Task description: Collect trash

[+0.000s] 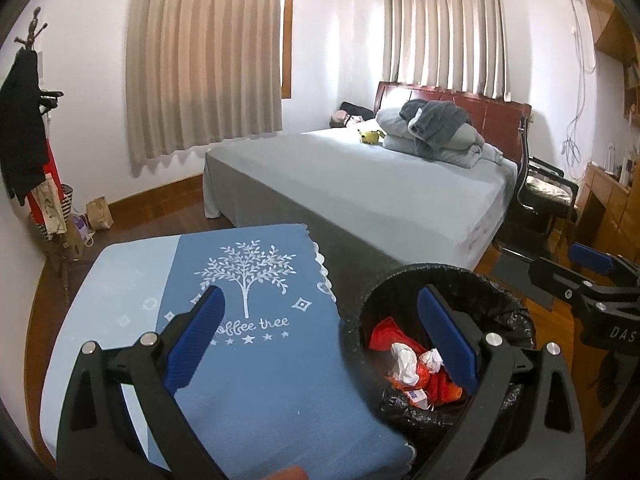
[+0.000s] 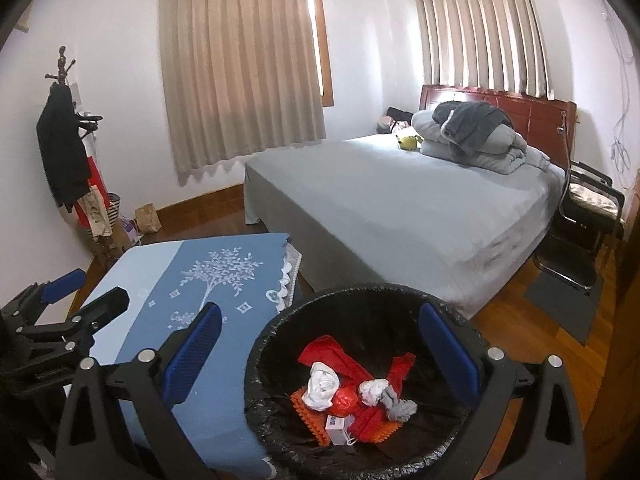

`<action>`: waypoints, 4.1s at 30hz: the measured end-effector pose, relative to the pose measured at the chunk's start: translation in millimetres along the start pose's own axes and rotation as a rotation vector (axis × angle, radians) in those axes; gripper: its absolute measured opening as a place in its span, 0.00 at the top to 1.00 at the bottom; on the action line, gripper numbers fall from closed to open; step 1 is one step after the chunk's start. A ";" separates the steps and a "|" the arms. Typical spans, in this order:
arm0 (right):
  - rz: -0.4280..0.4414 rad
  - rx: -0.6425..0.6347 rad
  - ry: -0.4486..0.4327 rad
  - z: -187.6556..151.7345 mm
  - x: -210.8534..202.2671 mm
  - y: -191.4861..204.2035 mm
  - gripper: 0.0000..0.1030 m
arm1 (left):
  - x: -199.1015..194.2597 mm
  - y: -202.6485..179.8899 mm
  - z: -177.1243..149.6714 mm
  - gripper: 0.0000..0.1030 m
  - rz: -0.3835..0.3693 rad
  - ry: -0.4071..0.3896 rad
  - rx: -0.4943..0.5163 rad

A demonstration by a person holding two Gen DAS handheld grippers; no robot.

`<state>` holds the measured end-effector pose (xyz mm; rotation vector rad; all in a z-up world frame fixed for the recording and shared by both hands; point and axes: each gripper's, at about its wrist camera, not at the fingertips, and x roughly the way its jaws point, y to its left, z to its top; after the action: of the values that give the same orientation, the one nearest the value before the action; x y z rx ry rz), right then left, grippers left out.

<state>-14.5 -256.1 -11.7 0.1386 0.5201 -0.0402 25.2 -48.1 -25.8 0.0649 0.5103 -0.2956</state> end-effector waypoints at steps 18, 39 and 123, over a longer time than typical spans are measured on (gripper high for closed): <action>0.006 -0.010 -0.008 4.2 -7.4 8.3 0.06 | -15.7 -1.8 6.7 0.08 0.014 -0.021 0.006; 0.005 -0.011 -0.008 4.2 -7.3 9.3 0.06 | -16.4 -0.5 8.0 0.08 0.021 -0.022 0.008; 0.006 -0.012 -0.003 8.2 -7.7 12.0 0.06 | -17.4 -0.3 7.3 0.08 0.023 -0.013 0.009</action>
<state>-16.2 -245.3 0.7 0.1280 0.5165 -0.0319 14.1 -44.8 -10.9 0.0778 0.4948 -0.2752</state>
